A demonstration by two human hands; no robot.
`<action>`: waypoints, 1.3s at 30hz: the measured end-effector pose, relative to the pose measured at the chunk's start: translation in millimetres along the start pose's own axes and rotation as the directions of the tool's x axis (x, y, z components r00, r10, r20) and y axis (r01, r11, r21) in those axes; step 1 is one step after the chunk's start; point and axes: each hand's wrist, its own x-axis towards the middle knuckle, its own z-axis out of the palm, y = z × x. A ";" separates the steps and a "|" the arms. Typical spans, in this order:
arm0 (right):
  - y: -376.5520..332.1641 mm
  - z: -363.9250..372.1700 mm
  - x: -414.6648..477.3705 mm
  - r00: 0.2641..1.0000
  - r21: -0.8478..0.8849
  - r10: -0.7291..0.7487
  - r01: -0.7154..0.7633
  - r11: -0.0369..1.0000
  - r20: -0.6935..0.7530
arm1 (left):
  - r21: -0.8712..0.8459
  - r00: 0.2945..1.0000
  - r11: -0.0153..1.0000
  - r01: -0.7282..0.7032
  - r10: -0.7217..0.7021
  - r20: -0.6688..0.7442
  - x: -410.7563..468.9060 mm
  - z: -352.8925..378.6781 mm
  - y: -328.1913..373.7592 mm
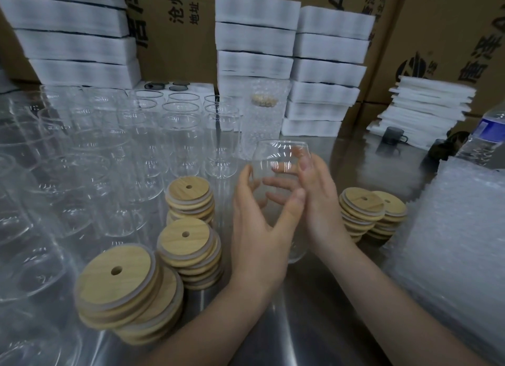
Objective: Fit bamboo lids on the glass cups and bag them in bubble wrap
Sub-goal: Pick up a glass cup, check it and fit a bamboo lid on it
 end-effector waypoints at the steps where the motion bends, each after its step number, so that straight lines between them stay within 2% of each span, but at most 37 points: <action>1: 1.5 -0.3 -0.8 1.000 -0.017 -0.016 0.016 1.000 0.003 | 0.041 1.000 0.999 -0.013 0.013 -0.003 -1.1 0.3 0.1; 5: 6.1 4.6 -4.3 0.999 -0.085 -0.021 0.018 0.996 -0.026 | 0.117 0.999 0.993 -0.009 0.015 -0.044 2.1 -1.8 -2.5; 10: 1.9 5.9 -2.2 0.998 -0.118 0.008 -0.014 0.993 -0.055 | 0.084 0.996 0.996 -0.022 0.029 -0.080 4.8 -2.9 -6.2; 13: -3.1 5.3 -0.3 0.997 -0.132 -0.010 0.000 0.991 -0.079 | -0.022 0.996 1.000 0.007 -0.009 -0.089 5.2 -2.0 -6.1; 18: -5.0 -3.3 3.7 0.990 -0.115 -0.031 0.015 0.993 -0.139 | -0.175 0.982 0.973 0.149 -0.167 -0.092 8.7 0.2 0.6; 22: -6.8 -4.7 4.7 0.988 -0.039 0.020 -0.027 0.999 -0.155 | -0.344 0.955 0.902 0.261 -0.293 -0.041 11.8 -0.5 0.5; 25: -8.8 -6.2 4.3 0.987 0.012 0.074 -0.073 0.997 -0.144 | -0.426 0.944 0.853 0.300 -0.330 0.004 12.0 -0.8 0.7; 29: -9.1 -4.9 3.5 0.978 0.108 0.153 -0.139 0.984 -0.144 | -0.425 0.960 0.867 0.259 -0.278 0.016 11.9 -2.9 -0.2; 31: -8.6 -3.7 4.6 0.977 0.091 0.166 -0.155 0.984 -0.131 | -0.400 0.971 0.888 0.225 -0.238 0.018 10.9 -3.6 -0.4; 35: -13.9 -7.5 8.6 0.988 0.079 0.153 -0.152 0.985 -0.003 | -0.266 0.991 0.955 0.132 -0.131 0.021 7.4 -2.7 -2.7; 39: -22.6 -15.3 10.2 0.991 0.068 0.106 -0.111 0.992 0.081 | -0.109 0.996 0.993 0.035 -0.026 0.090 4.5 -4.4 -5.8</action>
